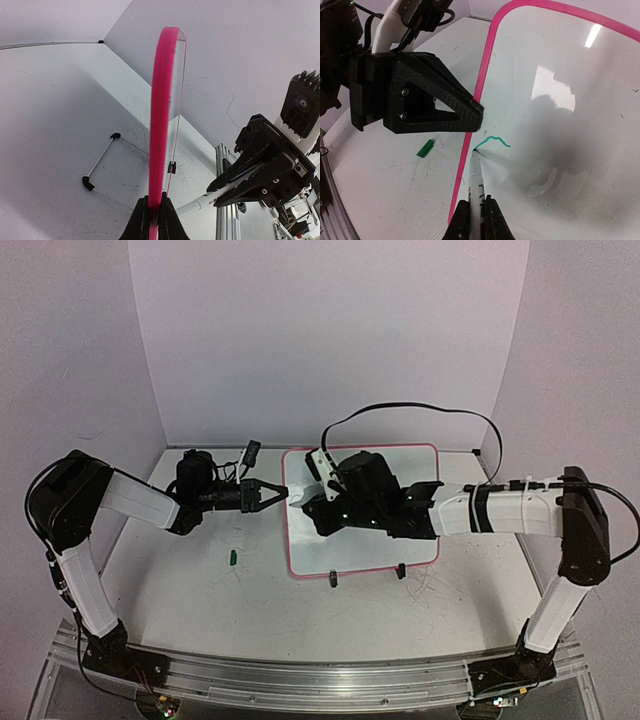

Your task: Write a sentence on the whiteboard

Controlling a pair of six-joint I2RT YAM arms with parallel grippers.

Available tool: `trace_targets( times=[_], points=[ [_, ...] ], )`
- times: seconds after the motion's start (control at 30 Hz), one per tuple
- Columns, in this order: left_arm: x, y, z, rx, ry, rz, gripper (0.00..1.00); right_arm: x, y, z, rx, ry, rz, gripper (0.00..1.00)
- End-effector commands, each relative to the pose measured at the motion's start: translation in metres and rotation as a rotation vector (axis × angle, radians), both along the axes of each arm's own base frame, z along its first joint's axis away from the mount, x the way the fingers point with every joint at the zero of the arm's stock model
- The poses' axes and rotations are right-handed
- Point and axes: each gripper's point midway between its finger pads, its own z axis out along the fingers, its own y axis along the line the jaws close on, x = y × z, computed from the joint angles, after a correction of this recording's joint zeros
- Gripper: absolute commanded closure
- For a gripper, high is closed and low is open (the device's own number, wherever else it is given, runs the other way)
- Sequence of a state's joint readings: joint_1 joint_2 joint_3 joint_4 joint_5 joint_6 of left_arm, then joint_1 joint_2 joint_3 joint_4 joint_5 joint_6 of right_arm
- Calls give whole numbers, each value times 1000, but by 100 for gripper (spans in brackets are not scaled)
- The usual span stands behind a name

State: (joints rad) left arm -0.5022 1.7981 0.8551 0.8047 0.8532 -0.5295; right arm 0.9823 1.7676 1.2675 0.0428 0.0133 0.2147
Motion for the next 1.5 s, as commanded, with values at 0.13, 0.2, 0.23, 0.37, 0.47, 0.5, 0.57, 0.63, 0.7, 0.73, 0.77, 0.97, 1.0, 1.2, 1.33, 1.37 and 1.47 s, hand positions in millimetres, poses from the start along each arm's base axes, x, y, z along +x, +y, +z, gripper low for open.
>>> trace_targets(
  times=[0.13,0.2,0.23,0.37,0.47,0.5,0.57,0.63,0.7,0.73,0.77,0.97,1.0,1.2,1.33,1.37,1.47],
  points=[
    [-12,-4,19,-27,-46,-32,100,-3,-7,-15,-29,30,-18,100],
    [-12,-4,19,-27,-46,-31,100,-5,-9,-18,-34,37,-16,100],
    [-12,-4,19,-28,-46,-32,100,-5,-10,-20,-38,40,-17,100],
    [-12,-4,19,-28,-46,-34,100,-7,-15,-24,-49,44,-26,100],
    [-12,-4,19,-27,-44,-33,100,-7,-20,-23,-49,41,-42,100],
    [-12,-4,19,-27,-43,-33,100,-6,-22,-22,-50,38,-53,100],
    [-12,-4,20,-28,-45,-34,100,-5,-26,-20,-49,34,-73,100],
    [-13,-4,19,-28,-44,-35,100,-4,-30,-19,-49,27,-93,100],
    [-13,-4,19,-27,-43,-35,100,-2,-34,-16,-48,17,-113,100],
    [-13,-4,19,-28,-44,-35,100,-1,-36,-13,-46,11,-122,100],
    [-13,-4,19,-28,-44,-35,100,-1,-37,-11,-43,4,-129,100],
    [-13,-4,19,-27,-43,-36,100,-3,-27,20,40,-49,-76,100],
    [-13,-4,19,-27,-43,-36,100,-8,-23,29,73,-56,-42,100],
    [-13,-4,18,-27,-42,-36,100,-8,-34,23,79,-46,-67,100],
    [-13,-4,20,-29,-46,-39,100,-8,-26,21,85,-32,-42,100],
    [-13,-4,20,-29,-45,-39,100,-8,-24,19,85,-27,-32,100],
    [-13,-4,19,-28,-44,-41,100,-6,-23,16,74,-27,-34,100]
  ],
)
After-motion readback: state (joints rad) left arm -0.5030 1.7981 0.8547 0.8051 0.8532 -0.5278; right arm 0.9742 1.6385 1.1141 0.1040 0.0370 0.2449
